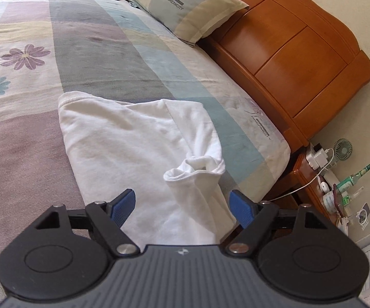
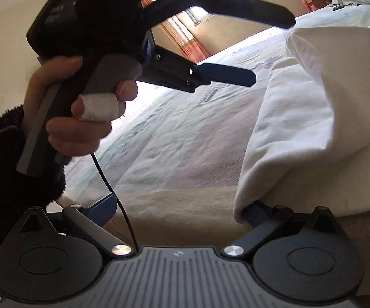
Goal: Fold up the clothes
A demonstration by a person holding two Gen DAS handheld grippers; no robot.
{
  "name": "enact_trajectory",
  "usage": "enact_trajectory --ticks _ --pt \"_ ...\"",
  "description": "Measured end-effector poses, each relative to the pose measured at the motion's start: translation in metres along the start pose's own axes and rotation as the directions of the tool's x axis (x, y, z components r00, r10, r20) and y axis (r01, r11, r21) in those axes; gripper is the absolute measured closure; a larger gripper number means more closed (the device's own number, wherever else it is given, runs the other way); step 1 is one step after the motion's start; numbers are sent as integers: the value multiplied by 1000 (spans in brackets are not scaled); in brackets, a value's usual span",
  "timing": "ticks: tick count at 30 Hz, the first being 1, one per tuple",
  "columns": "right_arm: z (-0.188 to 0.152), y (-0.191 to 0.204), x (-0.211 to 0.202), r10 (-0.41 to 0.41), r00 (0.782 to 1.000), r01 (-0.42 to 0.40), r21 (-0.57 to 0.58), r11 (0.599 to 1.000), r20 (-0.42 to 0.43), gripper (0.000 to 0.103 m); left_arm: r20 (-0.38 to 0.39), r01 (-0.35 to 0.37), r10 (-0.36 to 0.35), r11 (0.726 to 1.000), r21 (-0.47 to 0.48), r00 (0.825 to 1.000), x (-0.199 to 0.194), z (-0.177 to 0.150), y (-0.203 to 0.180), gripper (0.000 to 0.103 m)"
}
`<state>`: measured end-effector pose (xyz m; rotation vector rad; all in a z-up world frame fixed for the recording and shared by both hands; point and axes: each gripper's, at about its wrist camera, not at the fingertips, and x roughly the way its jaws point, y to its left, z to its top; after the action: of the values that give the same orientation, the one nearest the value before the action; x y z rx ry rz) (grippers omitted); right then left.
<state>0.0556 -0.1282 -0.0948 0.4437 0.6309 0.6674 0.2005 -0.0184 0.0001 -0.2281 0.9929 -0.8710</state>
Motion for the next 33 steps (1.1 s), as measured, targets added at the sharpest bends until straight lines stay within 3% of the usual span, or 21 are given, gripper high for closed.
enact_trajectory --ticks 5,8,14,17,20,25,27,30,33 --pt "8 -16 -19 34 999 -33 104 994 -6 0 -34 64 -64 998 3 997 29 5 -4 22" --pt "2 -24 -36 -12 1000 11 136 991 6 0 -64 114 -116 993 -38 991 56 12 -8 22" --pt "-11 -36 -68 -76 997 74 149 986 6 0 -106 217 -219 976 -31 970 101 25 -29 22" --pt "-15 -46 -82 -105 994 103 176 979 6 0 -112 248 -249 968 -26 962 109 23 -36 21" --pt "-20 -62 -98 -115 993 105 239 965 29 0 -80 240 -240 971 -5 968 96 21 -35 21" --pt "-18 -79 -112 -135 989 110 306 946 62 0 -5 113 -113 987 111 994 54 7 -33 21" --pt "-22 -83 -121 -142 988 115 311 943 64 0 23 42 -48 977 209 999 36 -7 -36 20" --pt "-23 -84 -130 -146 987 118 307 944 72 0 57 -77 61 929 362 997 21 -33 -46 18" --pt "-23 -87 -144 -162 983 128 308 943 84 0 98 -205 181 838 505 979 18 -61 -56 18"
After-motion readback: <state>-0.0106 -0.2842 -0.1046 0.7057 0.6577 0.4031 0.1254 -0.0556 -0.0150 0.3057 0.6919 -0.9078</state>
